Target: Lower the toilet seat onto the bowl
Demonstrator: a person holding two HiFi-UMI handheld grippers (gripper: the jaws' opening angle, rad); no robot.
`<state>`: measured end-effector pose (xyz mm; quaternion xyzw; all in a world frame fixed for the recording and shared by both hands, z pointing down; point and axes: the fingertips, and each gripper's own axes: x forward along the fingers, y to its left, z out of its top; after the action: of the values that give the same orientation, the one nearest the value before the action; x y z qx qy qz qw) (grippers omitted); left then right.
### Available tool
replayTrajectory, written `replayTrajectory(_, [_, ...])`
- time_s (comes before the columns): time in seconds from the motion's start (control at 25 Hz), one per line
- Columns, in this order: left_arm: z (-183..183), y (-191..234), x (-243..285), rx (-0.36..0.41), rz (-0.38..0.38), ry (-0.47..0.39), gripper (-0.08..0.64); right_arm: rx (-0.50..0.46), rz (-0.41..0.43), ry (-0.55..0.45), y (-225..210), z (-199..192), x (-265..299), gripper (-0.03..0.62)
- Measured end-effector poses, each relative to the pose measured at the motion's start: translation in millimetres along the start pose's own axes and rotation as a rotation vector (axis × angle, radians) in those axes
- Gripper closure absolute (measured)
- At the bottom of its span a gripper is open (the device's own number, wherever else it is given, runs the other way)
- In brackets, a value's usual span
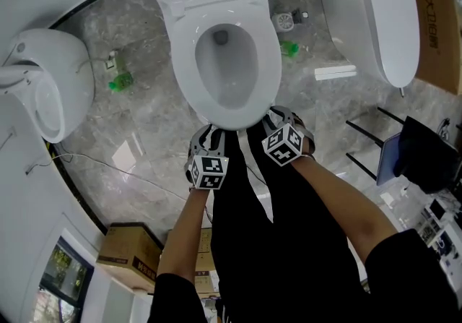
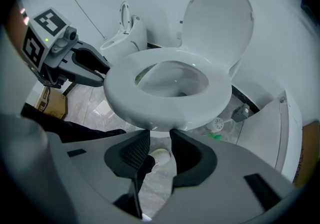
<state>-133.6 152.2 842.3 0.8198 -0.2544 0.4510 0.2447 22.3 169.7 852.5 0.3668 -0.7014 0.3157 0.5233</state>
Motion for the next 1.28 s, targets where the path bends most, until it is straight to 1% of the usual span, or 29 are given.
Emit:
replayTrajectory(0.12, [-3,-1,6,-0.019,-0.002,0.009,0.42,0.0,0.006,-0.01,-1,-3,5,0.442])
replayTrajectory(0.4, [-17,1,21,-0.04,-0.017,0.022,0.422,0.007,0.024,0.003,2,-11,25,0.442])
replayTrajectory(0.72, [-26,-1,37,-0.057,-0.051,0.042,0.422,0.021,0.04,0.024,1,-22,41,0.442])
replayTrajectory(0.88, [-36,-1,44,-0.073,-0.059,0.065,0.422,0.024,0.054,0.023,5,-26,52,0.443])
replayTrajectory(1.12, [-44,1,57,-0.079,-0.049,0.078,0.425,0.028,0.063,0.027,5,-31,66,0.445])
replayTrajectory(1.28, [-51,-1,65,-0.073,-0.061,0.094,0.425,0.031,0.077,0.05,6,-37,74,0.446])
